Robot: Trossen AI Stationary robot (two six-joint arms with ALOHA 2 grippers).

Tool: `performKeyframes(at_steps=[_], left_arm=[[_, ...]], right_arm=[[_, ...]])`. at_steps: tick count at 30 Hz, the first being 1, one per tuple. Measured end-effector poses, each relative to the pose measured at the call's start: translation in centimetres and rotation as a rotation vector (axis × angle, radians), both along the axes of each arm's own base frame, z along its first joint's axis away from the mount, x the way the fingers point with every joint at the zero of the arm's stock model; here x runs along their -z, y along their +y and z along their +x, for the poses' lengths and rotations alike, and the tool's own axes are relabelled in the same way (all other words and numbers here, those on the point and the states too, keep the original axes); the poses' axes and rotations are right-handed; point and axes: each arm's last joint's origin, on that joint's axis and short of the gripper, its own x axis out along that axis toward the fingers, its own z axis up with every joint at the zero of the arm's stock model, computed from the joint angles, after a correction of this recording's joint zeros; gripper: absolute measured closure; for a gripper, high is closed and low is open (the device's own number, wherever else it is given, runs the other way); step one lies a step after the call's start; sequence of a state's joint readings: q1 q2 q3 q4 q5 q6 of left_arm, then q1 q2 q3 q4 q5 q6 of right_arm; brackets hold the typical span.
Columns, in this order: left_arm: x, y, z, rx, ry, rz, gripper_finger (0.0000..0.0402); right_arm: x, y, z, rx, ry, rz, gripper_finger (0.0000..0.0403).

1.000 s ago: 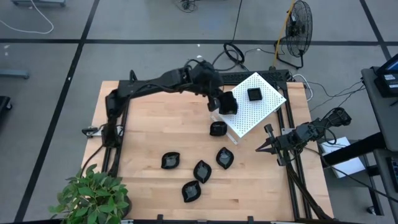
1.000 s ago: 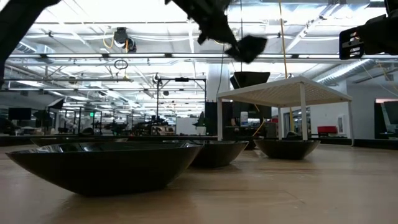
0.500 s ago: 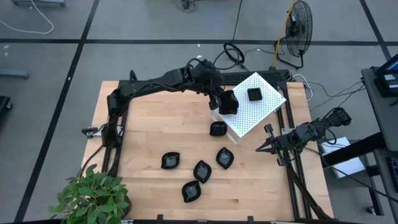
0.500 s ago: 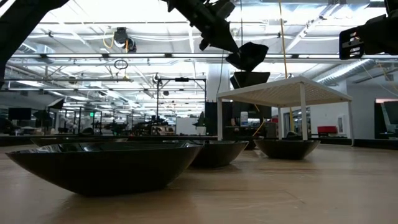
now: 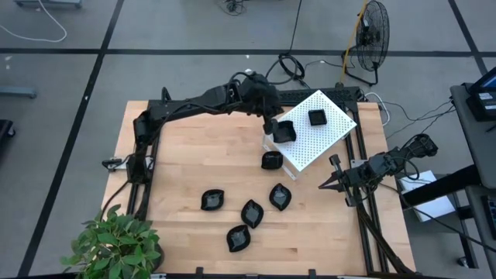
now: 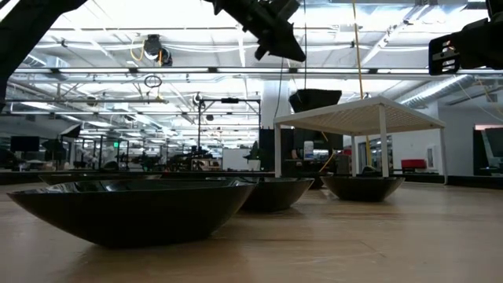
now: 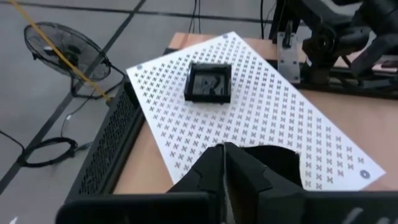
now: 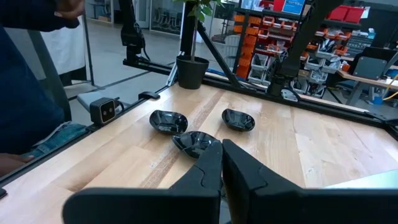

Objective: Pick & Place Mini shaped plates
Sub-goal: Put the black leaf shaped plate on the shelf

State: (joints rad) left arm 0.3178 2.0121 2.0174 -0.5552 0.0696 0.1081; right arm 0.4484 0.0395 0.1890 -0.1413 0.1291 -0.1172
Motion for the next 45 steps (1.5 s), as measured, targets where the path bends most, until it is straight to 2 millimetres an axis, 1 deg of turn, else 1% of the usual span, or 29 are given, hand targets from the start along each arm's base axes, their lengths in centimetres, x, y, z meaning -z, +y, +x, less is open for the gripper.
performKeyframes(at_steps=[3, 7, 11, 14, 16, 18, 21, 24, 26, 28, 31, 34, 35, 37, 38, 40, 42, 45], left_arm=[[-0.3, -0.2, 0.2, 0.005, -0.024, 0.008, 0.0373], [-1.6, -1.3, -0.2, 0.034, -0.063, 0.044, 0.0359], [-3.2, -3.6, -1.0, -0.042, -0.051, 0.112, 0.0334], [-4.3, -6.0, -2.2, -0.072, 0.008, 0.173, 0.0311], [-5.4, -7.9, -3.5, -0.08, 0.043, 0.202, 0.0297], [-6.6, -9.7, -5.3, -0.057, 0.08, 0.21, 0.0286], [-8.5, -11.9, -8.4, -0.042, 0.091, 0.159, 0.0278], [-10.4, -13.7, -11.9, -0.08, 0.087, 0.11, 0.0277], [-11.0, -14.9, -14.2, -0.119, 0.088, 0.102, 0.0277], [-10.8, -15.9, -16.1, -0.167, 0.083, 0.115, 0.0277], [-9.1, -17.3, -18.5, -0.246, 0.073, 0.146, 0.0277], [-6.2, -18.4, -20.5, -0.284, 0.035, 0.164, 0.0277], [-5.0, -18.7, -20.8, -0.281, 0.015, 0.155, 0.0277], [-2.4, -19.3, -21.4, -0.241, -0.009, 0.112, 0.0277], [-0.9, -19.6, -21.5, -0.197, 0.006, 0.072, 0.0277], [2.1, -20.2, -21.4, -0.091, 0.071, -0.027, 0.0277], [4.8, -20.6, -21.6, -0.021, 0.166, -0.106, 0.0277], [8.1, -20.7, -21.9, -0.024, 0.283, -0.175, 0.0277]], right_arm=[[0.0, 0.0, 0.0, 0.0, 0.0, 0.0, 0.0403], [0.0, 0.0, 0.0, 0.0, 0.0, 0.0, 0.0403], [0.0, 0.0, 0.0, 0.0, 0.0, 0.0, 0.0403], [0.0, 0.0, 0.0, 0.0, 0.0, 0.0, 0.0403], [0.0, 0.0, 0.0, 0.0, 0.0, 0.0, 0.0403], [0.0, 0.0, 0.0, 0.0, 0.0, 0.0, 0.0403], [0.0, 0.0, 0.0, 0.0, 0.0, 0.0, 0.0403], [0.0, 0.0, 0.0, 0.0, 0.0, 0.0, 0.0403], [0.0, 0.0, 0.0, 0.0, 0.0, 0.0, 0.0403], [0.0, 0.0, 0.0, 0.0, 0.0, 0.0, 0.0403], [0.0, 0.0, 0.0, 0.0, 0.0, 0.0, 0.0403], [0.0, 0.0, 0.0, 0.0, 0.0, 0.0, 0.0403], [0.0, 0.0, 0.0, 0.0, 0.0, 0.0, 0.0403], [0.0, 0.0, 0.0, 0.0, 0.001, 0.0, 0.0403], [0.0, 0.0, 0.0, 0.0, 0.0, 0.0, 0.0403], [0.0, 0.0, 0.0, 0.0, 0.0, 0.0, 0.0403], [0.0, 0.0, 0.0, 0.0, 0.0, 0.0, 0.0403], [0.0, 0.0, 0.0, 0.0, 0.0, 0.0, 0.0403]])
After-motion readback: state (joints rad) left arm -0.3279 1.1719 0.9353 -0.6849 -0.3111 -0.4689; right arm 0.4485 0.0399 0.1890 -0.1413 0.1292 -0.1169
